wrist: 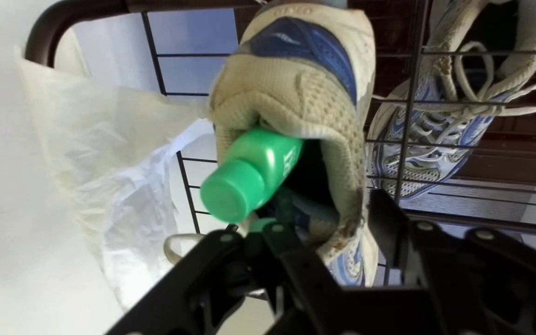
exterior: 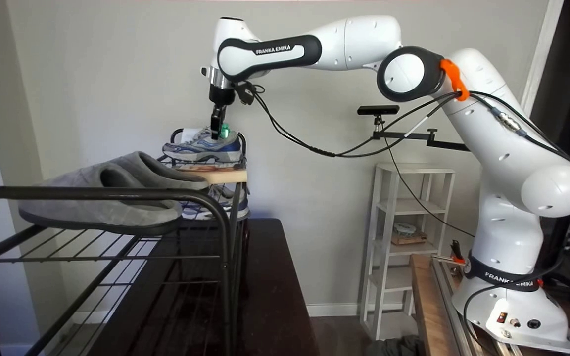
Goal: Move the sneaker on the top shelf to the right then place the book on the counter.
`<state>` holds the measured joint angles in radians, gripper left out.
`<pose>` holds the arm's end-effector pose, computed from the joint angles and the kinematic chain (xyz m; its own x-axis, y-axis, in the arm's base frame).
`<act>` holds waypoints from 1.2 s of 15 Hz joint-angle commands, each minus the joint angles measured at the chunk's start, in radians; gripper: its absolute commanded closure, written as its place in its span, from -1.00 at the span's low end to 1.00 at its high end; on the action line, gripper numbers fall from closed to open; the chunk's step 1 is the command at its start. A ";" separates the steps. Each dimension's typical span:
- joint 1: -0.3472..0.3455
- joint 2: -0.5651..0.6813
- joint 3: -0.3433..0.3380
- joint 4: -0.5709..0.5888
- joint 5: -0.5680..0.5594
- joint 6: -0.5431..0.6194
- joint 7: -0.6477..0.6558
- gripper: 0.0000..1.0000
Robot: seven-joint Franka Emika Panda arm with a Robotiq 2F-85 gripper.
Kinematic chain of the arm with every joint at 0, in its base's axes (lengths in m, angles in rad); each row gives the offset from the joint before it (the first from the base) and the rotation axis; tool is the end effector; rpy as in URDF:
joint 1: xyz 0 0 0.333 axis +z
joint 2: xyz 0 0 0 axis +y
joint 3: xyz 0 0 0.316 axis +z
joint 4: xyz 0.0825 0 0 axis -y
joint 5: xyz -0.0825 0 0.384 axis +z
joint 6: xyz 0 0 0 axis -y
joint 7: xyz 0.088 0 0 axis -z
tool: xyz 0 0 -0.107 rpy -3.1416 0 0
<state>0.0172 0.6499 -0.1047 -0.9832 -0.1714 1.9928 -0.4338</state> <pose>0.7633 -0.0489 0.5271 0.8746 0.4351 0.2139 0.3453 -0.8687 0.3550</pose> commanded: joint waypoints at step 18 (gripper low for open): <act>-0.127 -0.147 0.113 0.035 0.508 -0.638 -0.095 -1.00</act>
<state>-0.0687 0.4444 -0.0075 -0.9578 0.2514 1.4127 -0.5275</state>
